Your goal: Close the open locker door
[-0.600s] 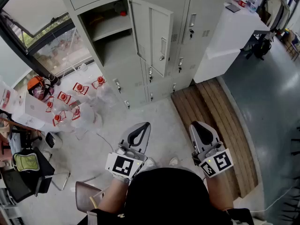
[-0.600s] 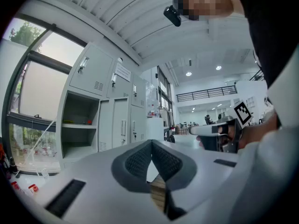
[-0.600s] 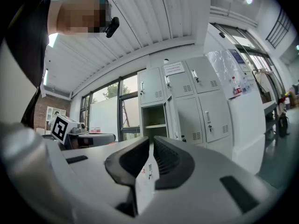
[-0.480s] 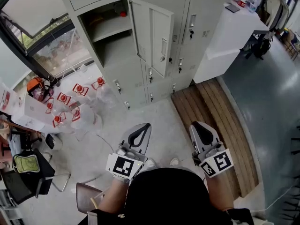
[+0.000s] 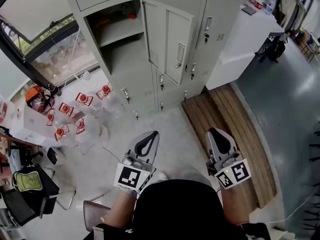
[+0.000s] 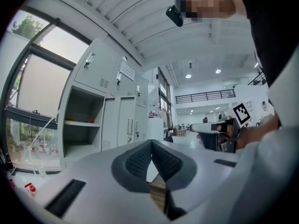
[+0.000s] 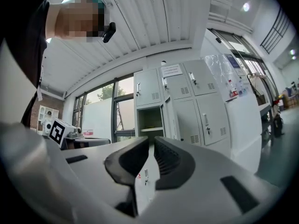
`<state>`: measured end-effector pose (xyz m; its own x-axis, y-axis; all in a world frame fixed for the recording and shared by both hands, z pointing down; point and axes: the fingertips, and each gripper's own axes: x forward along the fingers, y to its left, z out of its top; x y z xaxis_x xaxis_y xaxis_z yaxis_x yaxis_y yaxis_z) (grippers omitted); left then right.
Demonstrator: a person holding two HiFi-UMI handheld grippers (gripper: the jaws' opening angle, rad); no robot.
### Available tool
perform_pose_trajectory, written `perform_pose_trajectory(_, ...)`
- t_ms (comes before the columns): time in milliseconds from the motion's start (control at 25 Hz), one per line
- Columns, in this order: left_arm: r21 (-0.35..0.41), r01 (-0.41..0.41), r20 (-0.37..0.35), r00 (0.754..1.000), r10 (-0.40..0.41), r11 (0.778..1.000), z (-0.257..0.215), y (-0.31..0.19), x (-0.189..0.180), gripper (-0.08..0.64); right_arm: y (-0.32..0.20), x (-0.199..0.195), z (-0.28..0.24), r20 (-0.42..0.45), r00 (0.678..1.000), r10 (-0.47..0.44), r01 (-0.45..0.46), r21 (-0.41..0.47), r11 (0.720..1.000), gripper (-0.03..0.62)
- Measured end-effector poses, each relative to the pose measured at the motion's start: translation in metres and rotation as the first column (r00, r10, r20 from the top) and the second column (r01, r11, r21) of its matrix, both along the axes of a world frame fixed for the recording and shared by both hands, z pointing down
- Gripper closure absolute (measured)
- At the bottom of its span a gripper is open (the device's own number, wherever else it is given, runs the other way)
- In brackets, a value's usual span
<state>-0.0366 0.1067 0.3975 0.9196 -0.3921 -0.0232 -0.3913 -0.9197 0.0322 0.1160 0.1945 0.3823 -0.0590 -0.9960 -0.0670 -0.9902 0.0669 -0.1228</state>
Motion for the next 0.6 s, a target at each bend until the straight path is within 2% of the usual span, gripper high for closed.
perform_pose_trajectory(120,-0.024,0.003,0.038,0.999,-0.002,1.000,0.008,-0.010,-0.003,0.537,-0.012,0.006,0.001,0.018,1.000,0.008,-0.008,-0.002,1.000,0.541)
perform_pose_trajectory(240,-0.009,0.018,0.011,1.000,-0.018,1.000,0.006,-0.025,0.003,0.537,-0.028,0.015,0.003,0.032,0.999,0.001,-0.001,0.001,1.000,0.541)
perform_pose_trajectory(400,-0.032,0.054,0.079,0.996,-0.052,0.998,0.020,-0.050,0.020,0.537,-0.057,0.039,0.009,0.050,0.999,-0.020,0.020,0.008,1.000,0.541)
perform_pose_trajectory(520,-0.012,0.083,0.043,0.996,-0.083,0.996,0.018,-0.073,0.043,0.537,-0.085,0.062,0.017,0.073,0.996,-0.057,0.057,0.004,0.998,0.540)
perform_pose_trajectory(600,-0.014,0.104,0.044,0.994,-0.103,0.994,0.017,-0.088,0.059,0.537,-0.106,0.076,0.020,0.091,0.992,-0.093,0.093,0.000,0.996,0.541)
